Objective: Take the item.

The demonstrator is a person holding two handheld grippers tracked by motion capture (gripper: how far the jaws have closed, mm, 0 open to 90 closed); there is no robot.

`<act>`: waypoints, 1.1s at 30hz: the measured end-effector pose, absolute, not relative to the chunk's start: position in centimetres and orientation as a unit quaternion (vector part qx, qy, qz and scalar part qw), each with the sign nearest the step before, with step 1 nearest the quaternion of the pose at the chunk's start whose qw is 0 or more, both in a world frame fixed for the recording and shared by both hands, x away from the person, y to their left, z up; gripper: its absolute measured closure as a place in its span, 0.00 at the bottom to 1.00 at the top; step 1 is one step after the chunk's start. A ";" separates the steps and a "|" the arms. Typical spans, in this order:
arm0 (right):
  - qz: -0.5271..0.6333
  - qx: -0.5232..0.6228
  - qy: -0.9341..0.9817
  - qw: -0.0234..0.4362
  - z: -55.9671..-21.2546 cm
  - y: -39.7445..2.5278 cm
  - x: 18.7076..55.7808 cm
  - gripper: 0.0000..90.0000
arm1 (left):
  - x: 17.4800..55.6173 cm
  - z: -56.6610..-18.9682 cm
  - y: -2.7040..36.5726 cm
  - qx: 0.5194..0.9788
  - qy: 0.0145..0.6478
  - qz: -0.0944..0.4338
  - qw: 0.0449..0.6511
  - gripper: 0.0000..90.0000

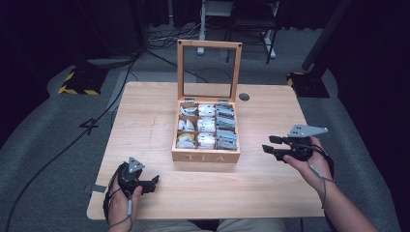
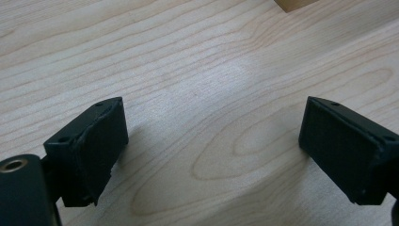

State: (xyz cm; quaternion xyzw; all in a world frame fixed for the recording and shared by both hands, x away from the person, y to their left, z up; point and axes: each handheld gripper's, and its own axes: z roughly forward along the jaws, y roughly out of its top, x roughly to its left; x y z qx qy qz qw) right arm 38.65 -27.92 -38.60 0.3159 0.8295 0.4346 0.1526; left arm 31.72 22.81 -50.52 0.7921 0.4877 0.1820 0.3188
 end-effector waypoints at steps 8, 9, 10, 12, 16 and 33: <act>0.435 0.290 0.841 0.138 -37.0 -25.4 40.0 0.61 | 31.7 -50.5 22.8 0.792 0.487 0.182 0.320 0.10; 0.435 0.290 0.841 0.137 -36.9 -25.2 40.2 0.61 | 31.7 -50.5 22.8 0.792 0.487 0.181 0.319 0.10; 0.434 0.290 0.842 0.136 -36.8 -24.9 40.4 0.61 | 31.8 -50.5 22.8 0.792 0.487 0.181 0.319 0.10; 0.432 0.291 0.843 0.131 -36.7 -24.3 40.8 0.60 | 31.8 -50.5 22.8 0.794 0.486 0.180 0.317 0.09; 0.429 0.290 0.847 0.122 -36.3 -22.9 41.6 0.60 | 32.0 -50.6 22.8 0.794 0.486 0.178 0.317 0.07; 0.402 0.268 0.874 0.060 -37.3 -15.3 44.7 0.62 | 32.3 -50.6 22.8 0.799 0.482 0.174 0.315 0.03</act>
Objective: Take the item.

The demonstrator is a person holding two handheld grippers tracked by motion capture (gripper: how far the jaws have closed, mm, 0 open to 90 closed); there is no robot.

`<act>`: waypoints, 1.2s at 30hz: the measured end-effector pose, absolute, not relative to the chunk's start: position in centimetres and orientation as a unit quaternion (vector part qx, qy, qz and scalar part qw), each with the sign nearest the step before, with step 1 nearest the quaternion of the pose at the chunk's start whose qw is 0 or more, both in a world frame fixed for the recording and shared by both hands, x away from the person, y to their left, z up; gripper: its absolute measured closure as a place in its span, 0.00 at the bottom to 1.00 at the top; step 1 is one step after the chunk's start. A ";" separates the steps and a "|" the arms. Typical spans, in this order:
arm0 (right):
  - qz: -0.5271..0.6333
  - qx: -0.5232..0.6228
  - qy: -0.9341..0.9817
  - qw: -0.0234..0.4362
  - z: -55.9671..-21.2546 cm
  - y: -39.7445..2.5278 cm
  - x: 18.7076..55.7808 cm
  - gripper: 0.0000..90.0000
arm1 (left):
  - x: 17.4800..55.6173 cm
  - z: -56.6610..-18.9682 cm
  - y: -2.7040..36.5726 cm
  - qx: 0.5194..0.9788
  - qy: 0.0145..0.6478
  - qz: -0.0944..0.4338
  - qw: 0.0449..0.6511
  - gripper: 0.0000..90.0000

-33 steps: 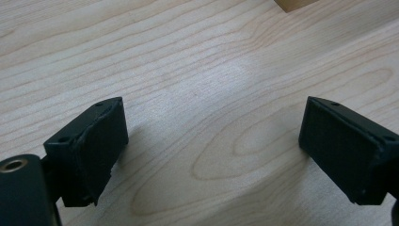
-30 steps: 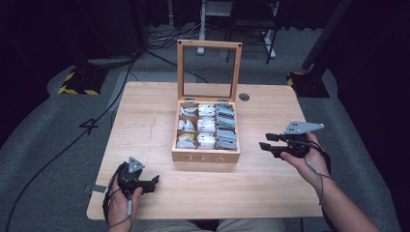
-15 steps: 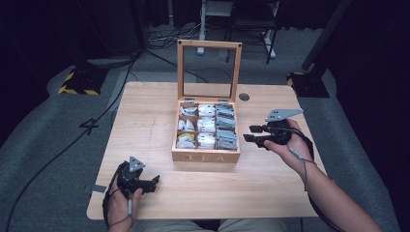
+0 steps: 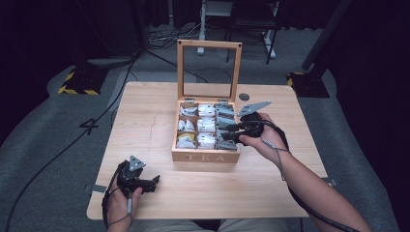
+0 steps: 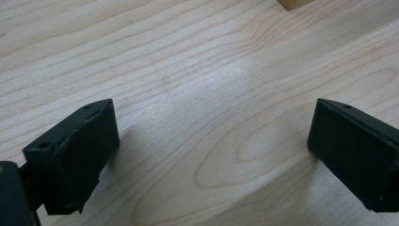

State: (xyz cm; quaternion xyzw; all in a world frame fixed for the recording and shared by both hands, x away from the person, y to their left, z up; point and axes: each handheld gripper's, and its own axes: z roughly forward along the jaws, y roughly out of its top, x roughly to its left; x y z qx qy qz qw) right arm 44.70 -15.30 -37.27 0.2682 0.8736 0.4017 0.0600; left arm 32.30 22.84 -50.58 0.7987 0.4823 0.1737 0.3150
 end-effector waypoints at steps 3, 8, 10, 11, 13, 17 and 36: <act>0.391 0.266 0.880 0.047 -37.8 -13.9 45.2 0.64 | 32.3 -50.6 22.8 0.799 0.482 0.174 0.315 0.03; 0.365 0.256 0.894 0.035 -39.2 -11.4 45.8 0.68 | 32.3 -50.6 22.8 0.799 0.482 0.174 0.315 0.03; 0.364 0.254 0.895 0.033 -39.4 -11.1 45.8 0.69 | 32.3 -50.6 22.8 0.799 0.482 0.174 0.314 0.03; 0.361 0.253 0.897 0.029 -39.6 -10.8 45.8 0.70 | 32.3 -50.6 22.8 0.799 0.482 0.174 0.315 0.03; 0.356 0.250 0.900 0.022 -40.0 -10.3 45.7 0.72 | 32.3 -50.6 22.9 0.799 0.481 0.174 0.314 0.03; 0.341 0.249 0.907 0.009 -40.8 -9.4 45.8 0.75 | 32.3 -50.6 22.8 0.799 0.482 0.173 0.315 0.03; 0.297 0.264 0.917 -0.018 -42.8 -7.8 46.9 0.83 | 32.3 -50.6 22.8 0.799 0.483 0.173 0.315 0.03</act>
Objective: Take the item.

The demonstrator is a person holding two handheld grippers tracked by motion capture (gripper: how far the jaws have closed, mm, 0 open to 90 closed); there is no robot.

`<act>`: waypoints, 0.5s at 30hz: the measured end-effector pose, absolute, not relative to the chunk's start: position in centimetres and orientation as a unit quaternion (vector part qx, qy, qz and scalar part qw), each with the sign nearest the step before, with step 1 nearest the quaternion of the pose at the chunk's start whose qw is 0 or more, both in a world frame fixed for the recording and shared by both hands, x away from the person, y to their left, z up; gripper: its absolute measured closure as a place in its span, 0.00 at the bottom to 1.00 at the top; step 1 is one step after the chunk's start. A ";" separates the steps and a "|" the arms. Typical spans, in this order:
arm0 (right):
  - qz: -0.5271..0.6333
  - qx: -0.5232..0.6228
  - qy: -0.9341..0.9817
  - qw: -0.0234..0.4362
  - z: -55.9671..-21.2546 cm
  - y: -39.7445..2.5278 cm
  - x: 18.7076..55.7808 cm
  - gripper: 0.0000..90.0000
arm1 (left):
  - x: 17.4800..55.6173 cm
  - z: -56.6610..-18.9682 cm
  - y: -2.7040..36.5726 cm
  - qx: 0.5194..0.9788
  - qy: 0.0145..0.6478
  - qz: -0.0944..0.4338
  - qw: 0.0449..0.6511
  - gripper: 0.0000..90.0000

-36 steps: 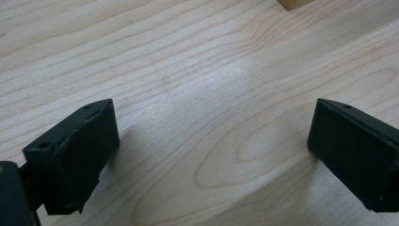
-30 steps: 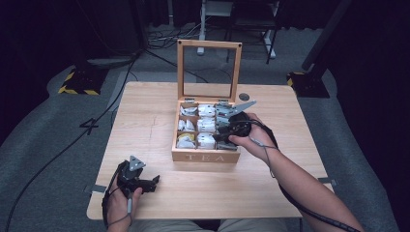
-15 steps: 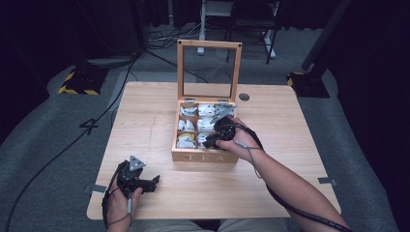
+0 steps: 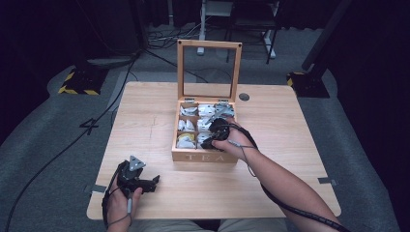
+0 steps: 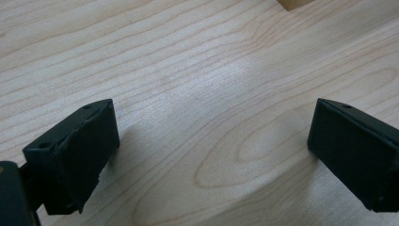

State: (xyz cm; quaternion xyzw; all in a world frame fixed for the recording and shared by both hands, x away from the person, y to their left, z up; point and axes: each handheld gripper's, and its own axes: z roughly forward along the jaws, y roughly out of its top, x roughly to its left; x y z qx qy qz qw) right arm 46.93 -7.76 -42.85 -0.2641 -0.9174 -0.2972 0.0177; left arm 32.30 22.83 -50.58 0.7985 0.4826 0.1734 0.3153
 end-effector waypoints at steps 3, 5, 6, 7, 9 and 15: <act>-0.286 -0.268 -0.920 0.021 -43.1 -7.6 47.1 0.84 | 32.3 -50.6 22.8 0.798 0.484 0.172 0.316 0.03; -0.278 -0.267 -0.922 0.028 -43.3 -7.5 47.1 0.90 | 32.3 -50.6 22.8 0.798 0.483 0.172 0.316 0.03; -0.274 -0.263 -0.925 0.027 -43.3 -7.4 47.1 0.92 | 32.3 -50.6 22.8 0.798 0.483 0.172 0.316 0.03; -0.270 -0.258 -0.927 0.026 -43.4 -7.2 47.1 0.95 | 32.3 -50.6 22.8 0.798 0.483 0.172 0.316 0.03; -0.264 -0.244 -0.933 0.019 -43.3 -7.0 47.0 1.00 | 32.3 -50.6 22.8 0.798 0.483 0.173 0.316 0.03; -0.271 -0.227 -0.935 0.001 -42.6 -7.0 46.8 1.00 | 32.3 -50.6 22.8 0.798 0.483 0.173 0.316 0.03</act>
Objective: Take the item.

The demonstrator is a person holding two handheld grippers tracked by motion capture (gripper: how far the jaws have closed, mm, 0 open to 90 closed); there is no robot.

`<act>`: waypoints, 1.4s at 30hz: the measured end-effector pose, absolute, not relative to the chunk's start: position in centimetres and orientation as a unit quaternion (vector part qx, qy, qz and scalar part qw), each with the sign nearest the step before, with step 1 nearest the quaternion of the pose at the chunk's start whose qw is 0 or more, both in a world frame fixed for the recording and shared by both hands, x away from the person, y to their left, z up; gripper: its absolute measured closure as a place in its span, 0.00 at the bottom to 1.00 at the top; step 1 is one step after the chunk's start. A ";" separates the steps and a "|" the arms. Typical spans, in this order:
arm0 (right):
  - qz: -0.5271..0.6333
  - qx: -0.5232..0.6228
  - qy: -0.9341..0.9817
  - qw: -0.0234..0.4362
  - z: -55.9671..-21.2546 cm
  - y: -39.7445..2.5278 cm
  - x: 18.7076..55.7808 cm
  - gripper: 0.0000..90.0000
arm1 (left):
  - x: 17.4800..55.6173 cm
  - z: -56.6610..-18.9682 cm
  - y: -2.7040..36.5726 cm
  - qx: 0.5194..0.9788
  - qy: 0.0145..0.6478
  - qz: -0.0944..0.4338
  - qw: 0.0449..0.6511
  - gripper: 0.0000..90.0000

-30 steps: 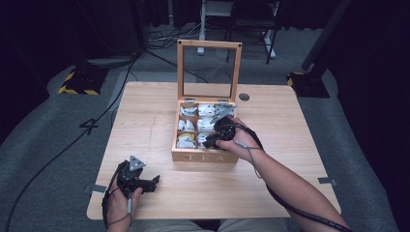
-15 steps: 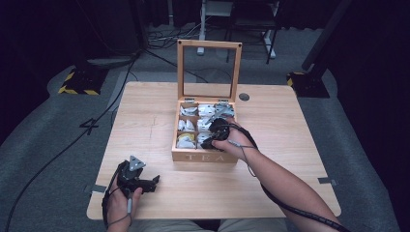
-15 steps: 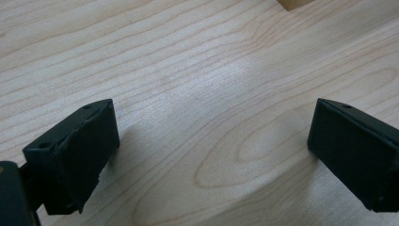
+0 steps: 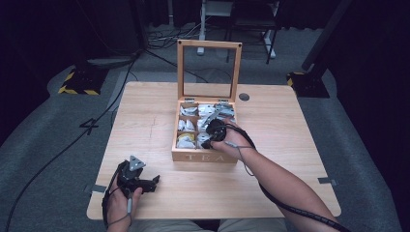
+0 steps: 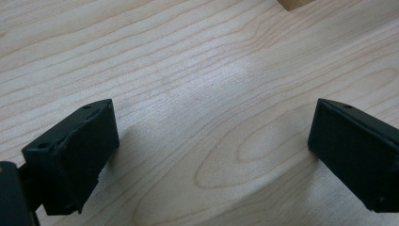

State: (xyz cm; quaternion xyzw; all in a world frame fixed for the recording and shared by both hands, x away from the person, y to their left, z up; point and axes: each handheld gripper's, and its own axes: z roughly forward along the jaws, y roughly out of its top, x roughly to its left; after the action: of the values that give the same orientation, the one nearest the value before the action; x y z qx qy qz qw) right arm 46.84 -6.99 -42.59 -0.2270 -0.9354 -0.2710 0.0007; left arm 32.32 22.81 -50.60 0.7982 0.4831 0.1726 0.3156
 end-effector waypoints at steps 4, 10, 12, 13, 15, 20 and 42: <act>-0.286 -0.228 -0.931 -0.006 -41.7 -7.4 46.8 1.00 | 32.3 -50.6 22.8 0.798 0.483 0.173 0.316 0.03; -0.314 -0.225 -0.922 -0.022 -40.2 -8.1 46.7 1.00 | 32.4 -50.6 22.8 0.798 0.483 0.172 0.316 0.03; -0.325 -0.228 -0.917 -0.024 -39.8 -8.4 46.7 1.00 | 32.5 -50.6 22.8 0.801 0.480 0.173 0.312 0.02; -0.330 -0.228 -0.916 -0.025 -39.6 -8.6 46.7 1.00 | 32.5 -50.6 22.8 0.801 0.481 0.173 0.312 0.02; -0.341 -0.231 -0.911 -0.025 -39.1 -8.9 46.6 1.00 | 32.5 -50.6 22.8 0.801 0.482 0.173 0.311 0.01; -0.362 -0.235 -0.902 -0.026 -38.1 -9.6 46.2 1.00 | 32.6 -50.6 22.7 0.799 0.485 0.172 0.311 0.00; -0.439 -0.260 -0.859 -0.045 -33.9 -16.2 44.4 1.00 | 32.8 -50.6 22.7 0.799 0.485 0.172 0.312 0.00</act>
State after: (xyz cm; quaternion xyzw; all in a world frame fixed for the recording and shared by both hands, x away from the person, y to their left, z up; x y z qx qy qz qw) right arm 44.36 -16.18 -33.93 -0.2596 -0.8591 -0.4387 -0.0452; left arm 32.76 22.73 -50.61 0.7988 0.4849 0.1725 0.3116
